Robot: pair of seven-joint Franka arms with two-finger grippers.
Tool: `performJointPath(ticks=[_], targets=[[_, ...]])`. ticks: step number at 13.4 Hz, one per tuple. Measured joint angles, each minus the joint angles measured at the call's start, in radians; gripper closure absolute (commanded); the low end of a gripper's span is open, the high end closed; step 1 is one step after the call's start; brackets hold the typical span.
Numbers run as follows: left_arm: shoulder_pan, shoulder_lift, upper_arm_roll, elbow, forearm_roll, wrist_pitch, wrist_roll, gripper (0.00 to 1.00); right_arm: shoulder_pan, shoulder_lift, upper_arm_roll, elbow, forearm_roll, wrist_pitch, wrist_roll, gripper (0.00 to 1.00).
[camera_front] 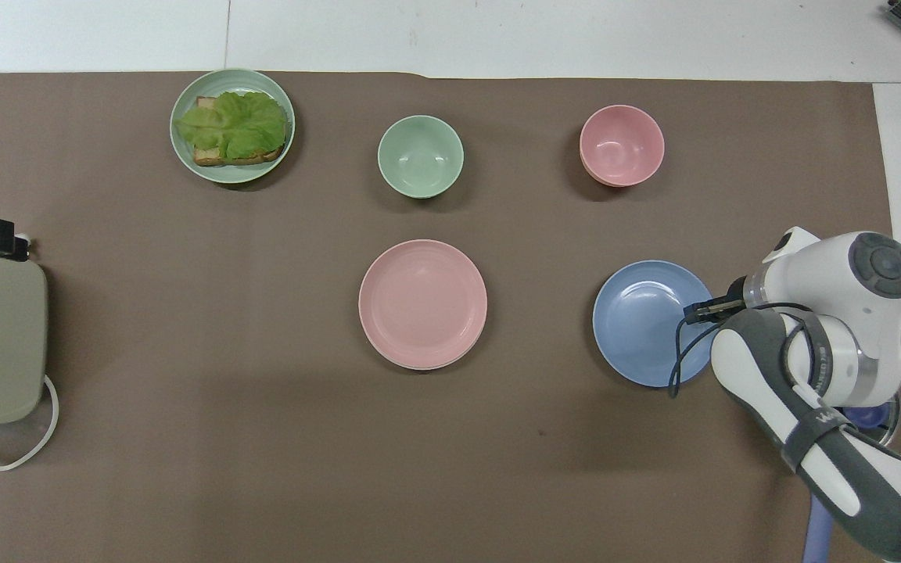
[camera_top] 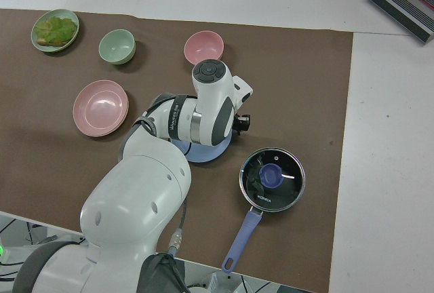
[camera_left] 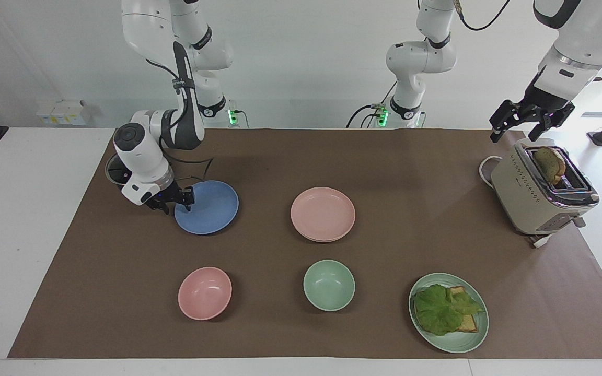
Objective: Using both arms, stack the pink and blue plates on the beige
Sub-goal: 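Grasp the blue plate rim with the right gripper, then lift the blue plate with the right gripper onto the pink plate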
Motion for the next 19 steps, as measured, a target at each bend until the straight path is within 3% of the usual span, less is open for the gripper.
performJointPath(ticks=[5, 9, 19], targets=[[0.0, 0.0, 0.0, 0.0, 0.0, 0.0, 0.0, 0.0, -0.001, 0.002, 0.0, 0.015, 0.065, -0.023, 0.0, 1.0], [0.0, 0.0, 0.0, 0.0, 0.0, 0.0, 0.0, 0.0, -0.002, -0.017, 0.001, 0.099, 0.07, -0.162, 0.0, 1.0], [0.0, 0.0, 0.0, 0.0, 0.0, 0.0, 0.0, 0.0, 0.048, -0.246, 0.014, 0.213, 0.07, -0.439, -0.01, 1.0]])
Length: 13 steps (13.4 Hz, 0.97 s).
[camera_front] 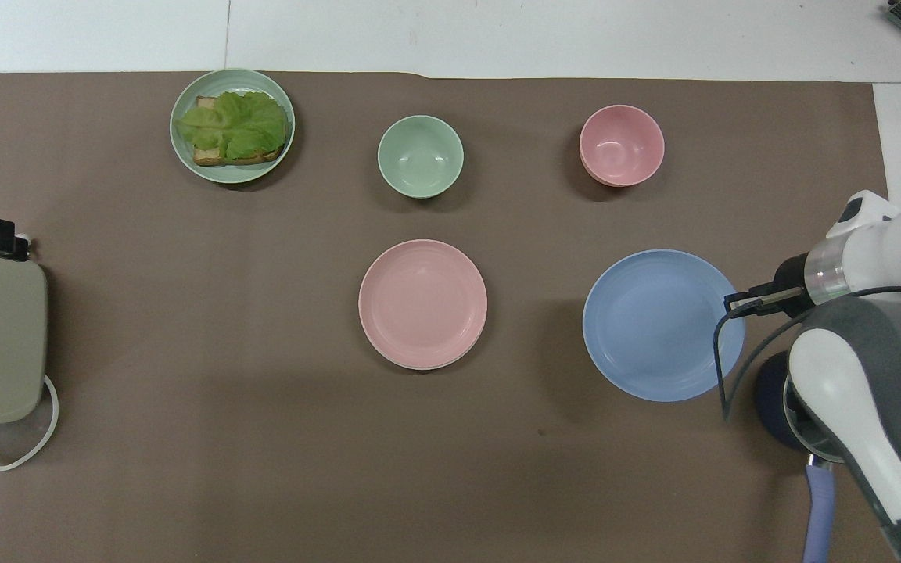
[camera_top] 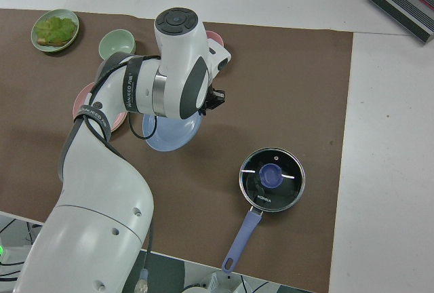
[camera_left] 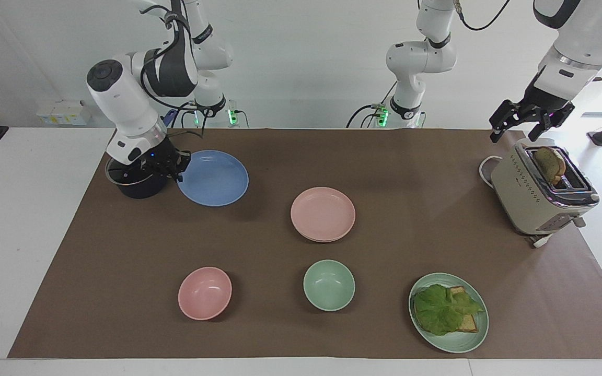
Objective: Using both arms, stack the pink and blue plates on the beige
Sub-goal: 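Lift the blue plate with the right gripper onto the pink plate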
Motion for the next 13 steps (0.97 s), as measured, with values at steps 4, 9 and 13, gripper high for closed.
performJointPath(ticks=[4, 9, 13], targets=[[0.0, 0.0, 0.0, 0.0, 0.0, 0.0, 0.0, 0.0, 0.001, -0.034, 0.009, 0.108, 0.042, -0.153, 0.055, 1.0], [0.0, 0.0, 0.0, 0.0, 0.0, 0.0, 0.0, 0.0, 0.106, -0.022, 0.068, 0.112, 0.119, -0.156, 0.335, 1.0], [0.0, 0.0, 0.0, 0.0, 0.0, 0.0, 0.0, 0.0, 0.247, 0.066, 0.071, 0.099, 0.197, 0.001, 0.467, 1.0]])
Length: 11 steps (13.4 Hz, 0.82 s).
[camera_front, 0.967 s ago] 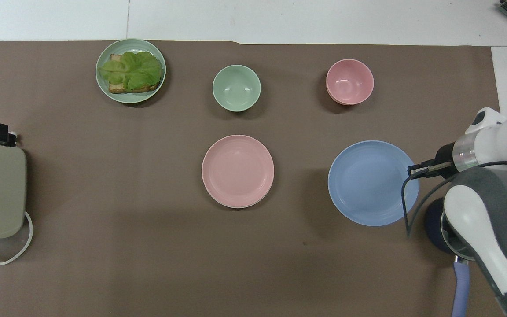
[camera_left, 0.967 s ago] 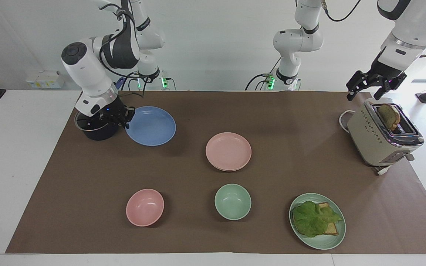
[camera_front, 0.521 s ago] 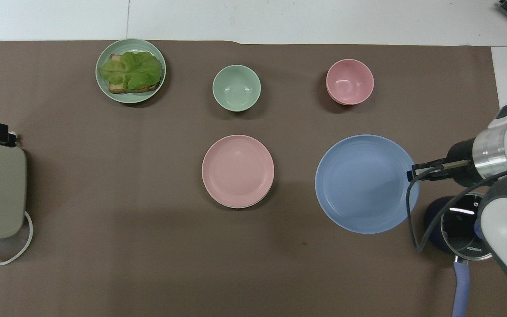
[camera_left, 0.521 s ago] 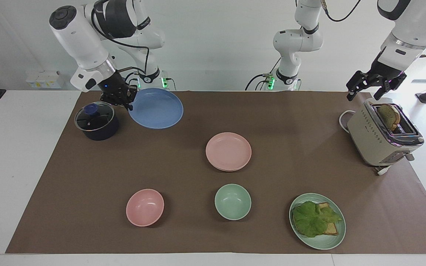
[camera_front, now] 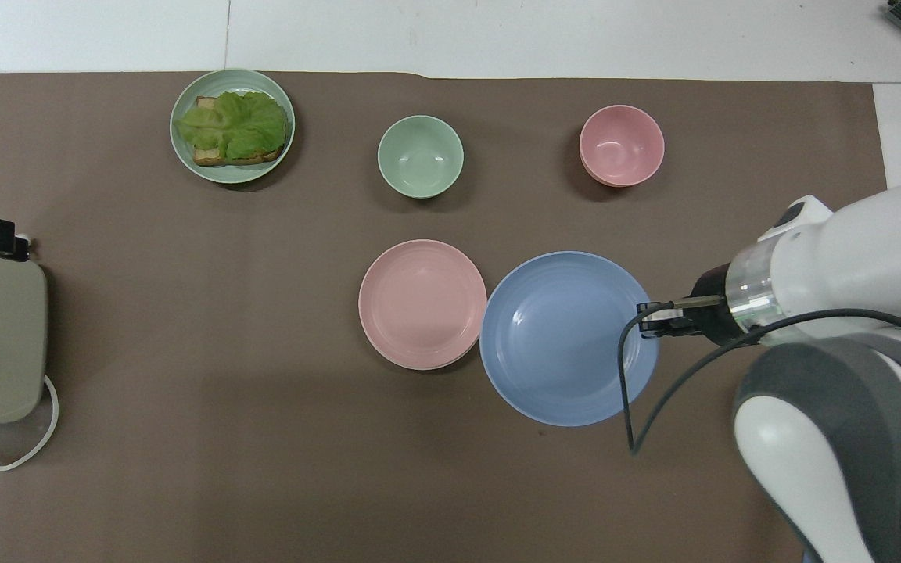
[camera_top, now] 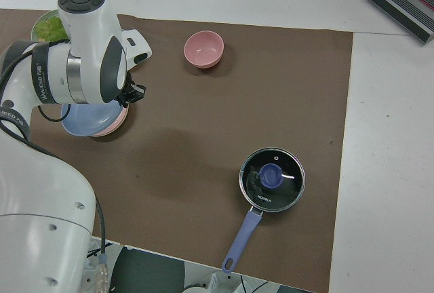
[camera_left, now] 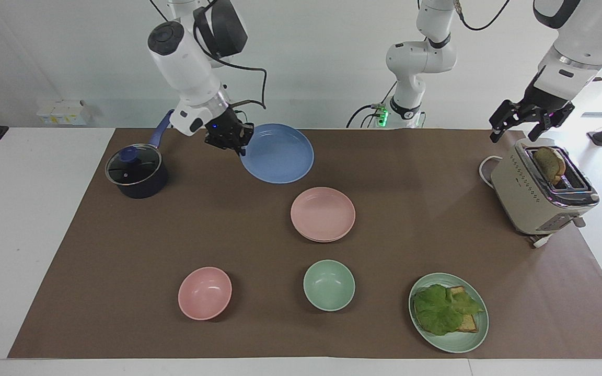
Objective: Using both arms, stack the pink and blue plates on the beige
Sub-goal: 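Lift the blue plate with the right gripper onto the pink plate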
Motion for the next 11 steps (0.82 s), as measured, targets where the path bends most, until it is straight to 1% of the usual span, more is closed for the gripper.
performJointPath(ticks=[2, 4, 11], targets=[[0.0, 0.0, 0.0, 0.0, 0.0, 0.0, 0.0, 0.0, 0.07, 0.068, 0.001, -0.001, 0.003, 0.107, 0.077, 1.0], [0.0, 0.0, 0.0, 0.0, 0.0, 0.0, 0.0, 0.0, 0.106, 0.114, 0.001, -0.001, 0.003, 0.158, 0.101, 1.0], [0.0, 0.0, 0.0, 0.0, 0.0, 0.0, 0.0, 0.0, 0.148, 0.224, 0.0, -0.009, 0.004, 0.281, 0.101, 1.0]])
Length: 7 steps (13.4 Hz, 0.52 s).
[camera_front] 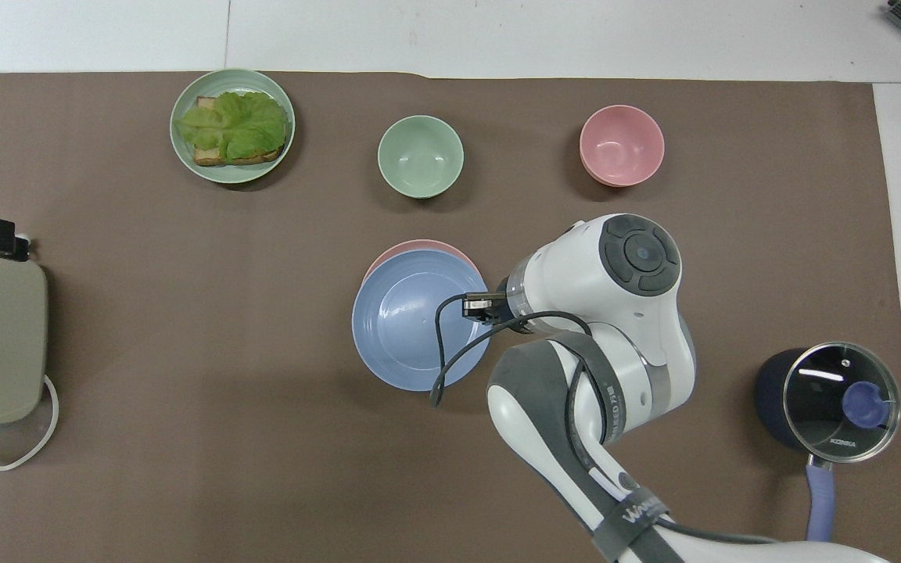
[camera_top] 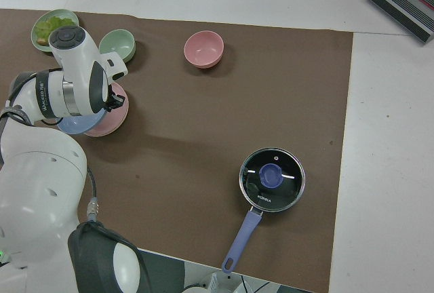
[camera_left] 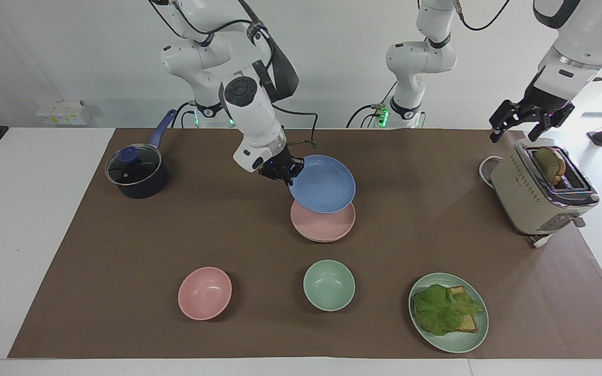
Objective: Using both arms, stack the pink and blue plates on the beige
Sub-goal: 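Lift the blue plate with the right gripper onto the pink plate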
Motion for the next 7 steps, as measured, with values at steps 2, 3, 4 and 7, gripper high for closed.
performJointPath(ticks=[2, 3, 4, 7], targets=[[0.0, 0.0, 0.0, 0.0, 0.0, 0.0, 0.0, 0.0, 0.008, 0.027, 0.0, -0.003, 0.0, 0.039, 0.0, 1.0], [0.0, 0.0, 0.0, 0.0, 0.0, 0.0, 0.0, 0.0, 0.013, 0.043, 0.0, -0.004, 0.0, 0.058, 0.0, 1.0], [0.0, 0.0, 0.0, 0.0, 0.0, 0.0, 0.0, 0.0, 0.02, 0.059, 0.0, -0.005, 0.0, 0.078, 0.0, 1.0], [0.0, 0.0, 0.0, 0.0, 0.0, 0.0, 0.0, 0.0, 0.031, 0.087, 0.0, -0.005, 0.0, 0.104, -0.005, 1.0]])
